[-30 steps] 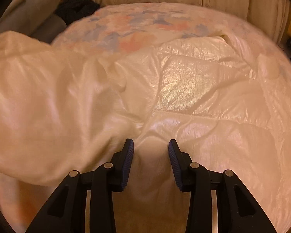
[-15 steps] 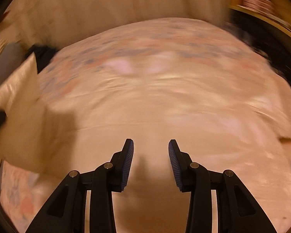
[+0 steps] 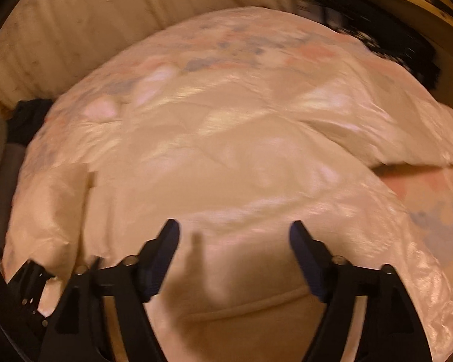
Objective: Fold large clothes
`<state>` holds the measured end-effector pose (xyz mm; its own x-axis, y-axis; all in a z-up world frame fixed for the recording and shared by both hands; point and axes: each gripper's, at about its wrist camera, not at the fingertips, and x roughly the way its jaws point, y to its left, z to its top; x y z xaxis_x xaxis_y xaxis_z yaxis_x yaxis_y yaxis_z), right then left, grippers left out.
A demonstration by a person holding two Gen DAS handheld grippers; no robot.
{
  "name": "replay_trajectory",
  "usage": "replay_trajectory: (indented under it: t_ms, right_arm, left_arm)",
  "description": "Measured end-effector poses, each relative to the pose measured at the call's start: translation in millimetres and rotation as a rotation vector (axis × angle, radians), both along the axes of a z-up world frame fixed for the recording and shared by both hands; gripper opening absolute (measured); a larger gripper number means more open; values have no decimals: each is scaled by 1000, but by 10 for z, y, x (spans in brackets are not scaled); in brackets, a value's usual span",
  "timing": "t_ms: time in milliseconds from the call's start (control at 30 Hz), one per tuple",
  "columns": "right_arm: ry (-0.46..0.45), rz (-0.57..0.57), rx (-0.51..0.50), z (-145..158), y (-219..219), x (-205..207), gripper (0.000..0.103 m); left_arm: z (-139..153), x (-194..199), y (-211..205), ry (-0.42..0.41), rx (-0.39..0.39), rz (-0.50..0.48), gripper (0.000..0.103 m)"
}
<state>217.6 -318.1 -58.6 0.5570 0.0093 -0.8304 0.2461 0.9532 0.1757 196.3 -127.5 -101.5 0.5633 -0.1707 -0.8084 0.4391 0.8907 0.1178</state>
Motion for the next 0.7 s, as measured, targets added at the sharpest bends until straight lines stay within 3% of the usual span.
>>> replay_trajectory:
  t_ms: [367, 533, 633, 700]
  right_arm:
    - [-104, 246, -105, 347, 1056, 66, 87]
    - [-160, 379, -177, 501, 1567, 79, 87]
    - [-184, 456, -215, 551, 1892, 28, 87]
    - [-191, 516, -257, 545, 2146, 7, 87]
  left_arm:
    - [555, -255, 917, 113, -307, 22, 76]
    - [720, -515, 1323, 94, -365, 62, 76]
    - [758, -646, 1626, 63, -383, 148, 76]
    - [742, -671, 1823, 41, -337, 251, 76]
